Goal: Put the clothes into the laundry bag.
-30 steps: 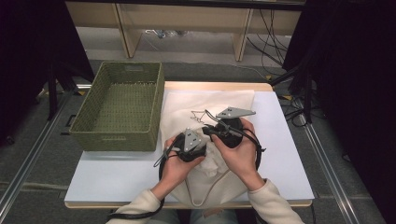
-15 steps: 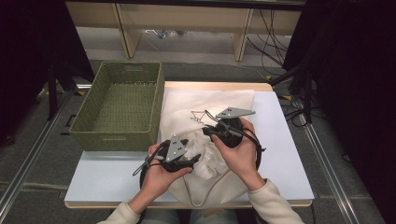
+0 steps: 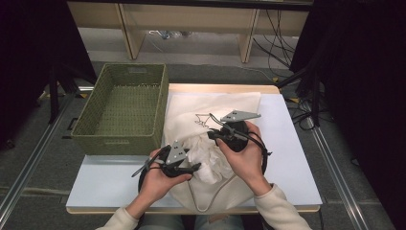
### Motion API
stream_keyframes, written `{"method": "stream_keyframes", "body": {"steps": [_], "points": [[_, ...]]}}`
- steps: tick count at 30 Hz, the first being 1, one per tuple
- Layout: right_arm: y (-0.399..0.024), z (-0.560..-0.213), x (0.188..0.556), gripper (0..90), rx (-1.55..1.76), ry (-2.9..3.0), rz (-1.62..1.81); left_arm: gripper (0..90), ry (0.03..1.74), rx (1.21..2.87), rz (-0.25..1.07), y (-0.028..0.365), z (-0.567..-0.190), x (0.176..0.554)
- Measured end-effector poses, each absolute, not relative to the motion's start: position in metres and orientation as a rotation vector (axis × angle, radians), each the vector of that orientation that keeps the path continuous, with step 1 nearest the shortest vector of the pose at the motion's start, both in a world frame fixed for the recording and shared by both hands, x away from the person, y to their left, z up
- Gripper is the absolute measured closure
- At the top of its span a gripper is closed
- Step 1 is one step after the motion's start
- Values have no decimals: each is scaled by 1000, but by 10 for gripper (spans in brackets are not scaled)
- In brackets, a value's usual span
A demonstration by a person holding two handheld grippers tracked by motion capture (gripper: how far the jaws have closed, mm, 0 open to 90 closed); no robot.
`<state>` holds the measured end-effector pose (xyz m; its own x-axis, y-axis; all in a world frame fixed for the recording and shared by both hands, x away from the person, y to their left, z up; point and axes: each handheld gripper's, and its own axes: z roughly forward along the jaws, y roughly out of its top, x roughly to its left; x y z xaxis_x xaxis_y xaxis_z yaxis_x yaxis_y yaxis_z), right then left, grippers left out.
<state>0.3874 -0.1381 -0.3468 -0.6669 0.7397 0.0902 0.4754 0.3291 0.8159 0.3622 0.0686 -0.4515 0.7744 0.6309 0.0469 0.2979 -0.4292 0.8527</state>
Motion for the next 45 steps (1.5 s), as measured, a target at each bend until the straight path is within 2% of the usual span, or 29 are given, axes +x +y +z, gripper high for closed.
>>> {"method": "stream_keyframes", "body": {"steps": [8, 12, 18, 26, 32, 37, 38, 39, 40, 41, 43, 45], "points": [[-137, -348, 387, 864, 1089, 2312, 1251, 621, 665, 2097, 469, 48, -458, 372], [-136, -348, 387, 865, 1083, 2313, 1253, 716, 692, 2071, 460, 41, -462, 378], [-134, -346, 384, 866, 1078, 2314, 1261, 777, 744, 2006, 432, 34, -464, 385], [-136, -342, 381, 867, 1096, 2299, 1288, 796, 764, 1934, 513, 27, -459, 397], [-140, -341, 384, 867, 1057, 2281, 1291, 776, 781, 1885, 546, 18, -468, 401], [-140, -345, 386, 866, 1082, 2292, 1265, 654, 741, 1904, 531, 19, -474, 400], [-140, -345, 386, 866, 1082, 2292, 1265, 654, 729, 1907, 500, 21, -473, 400], [-140, -346, 386, 865, 1100, 2301, 1265, 560, 689, 1937, 450, 27, -471, 398], [-140, -346, 386, 865, 1100, 2301, 1265, 513, 689, 1937, 450, 27, -471, 398], [-139, -346, 386, 864, 1102, 2297, 1271, 513, 678, 1951, 417, 29, -471, 395], [-140, -348, 386, 863, 1094, 2314, 1262, 446, 631, 1962, 382, 40, -468, 389], [-140, -348, 386, 863, 1089, 2312, 1254, 436, 640, 1954, 382, 48, -465, 384]]}}
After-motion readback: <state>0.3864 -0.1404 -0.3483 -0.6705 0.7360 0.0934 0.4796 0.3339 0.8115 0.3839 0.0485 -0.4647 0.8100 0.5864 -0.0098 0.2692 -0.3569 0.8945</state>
